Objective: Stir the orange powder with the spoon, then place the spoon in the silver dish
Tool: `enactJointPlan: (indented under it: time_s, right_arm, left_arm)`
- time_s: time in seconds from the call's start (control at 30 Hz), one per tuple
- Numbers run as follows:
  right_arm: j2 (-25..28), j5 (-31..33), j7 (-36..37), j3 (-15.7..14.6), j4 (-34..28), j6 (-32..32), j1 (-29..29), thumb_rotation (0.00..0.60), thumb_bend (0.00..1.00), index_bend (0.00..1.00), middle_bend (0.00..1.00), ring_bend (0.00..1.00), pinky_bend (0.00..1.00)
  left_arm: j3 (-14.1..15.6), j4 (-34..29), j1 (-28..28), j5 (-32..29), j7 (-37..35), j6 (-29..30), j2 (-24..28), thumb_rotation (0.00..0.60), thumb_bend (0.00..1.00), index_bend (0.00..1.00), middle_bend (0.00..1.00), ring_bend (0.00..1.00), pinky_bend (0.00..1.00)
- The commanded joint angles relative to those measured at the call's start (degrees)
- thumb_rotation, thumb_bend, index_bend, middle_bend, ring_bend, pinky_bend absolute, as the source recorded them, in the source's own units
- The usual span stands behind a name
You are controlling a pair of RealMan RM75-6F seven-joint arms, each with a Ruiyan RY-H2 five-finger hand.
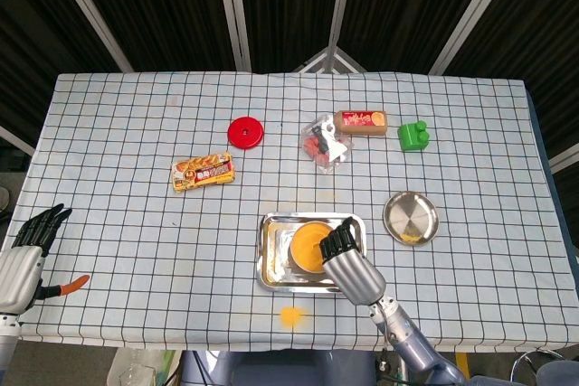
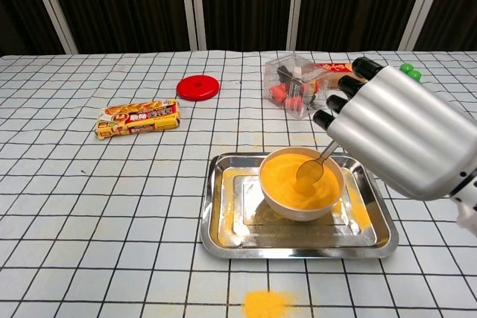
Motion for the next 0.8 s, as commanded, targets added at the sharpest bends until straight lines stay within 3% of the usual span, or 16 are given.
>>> enactJointPlan:
  time_s: [0.03,0.8]
  right_arm:
    - [0.21,-0.2,-0.09,-0.24,-0.23,0.03,-0.36,0.6,0.51,0.58,0.56,0.44,0.35]
    - [-2.28,-0.32,2.25,0.16,5.46,-0.99,-1.21,0.6,0.51,0.58,0.56,0.44,0.35]
  left_arm:
    - [0.01,-0.01,0.0,0.0,0.04,0.0,-0.01,0.6,0.0,0.0,0.0,0.0,0.0]
    - [-0.08,-0.07,-0.01,-0.2,0.22,-0.03,0.0,0.6,0.0,0.0,0.0,0.0,0.0]
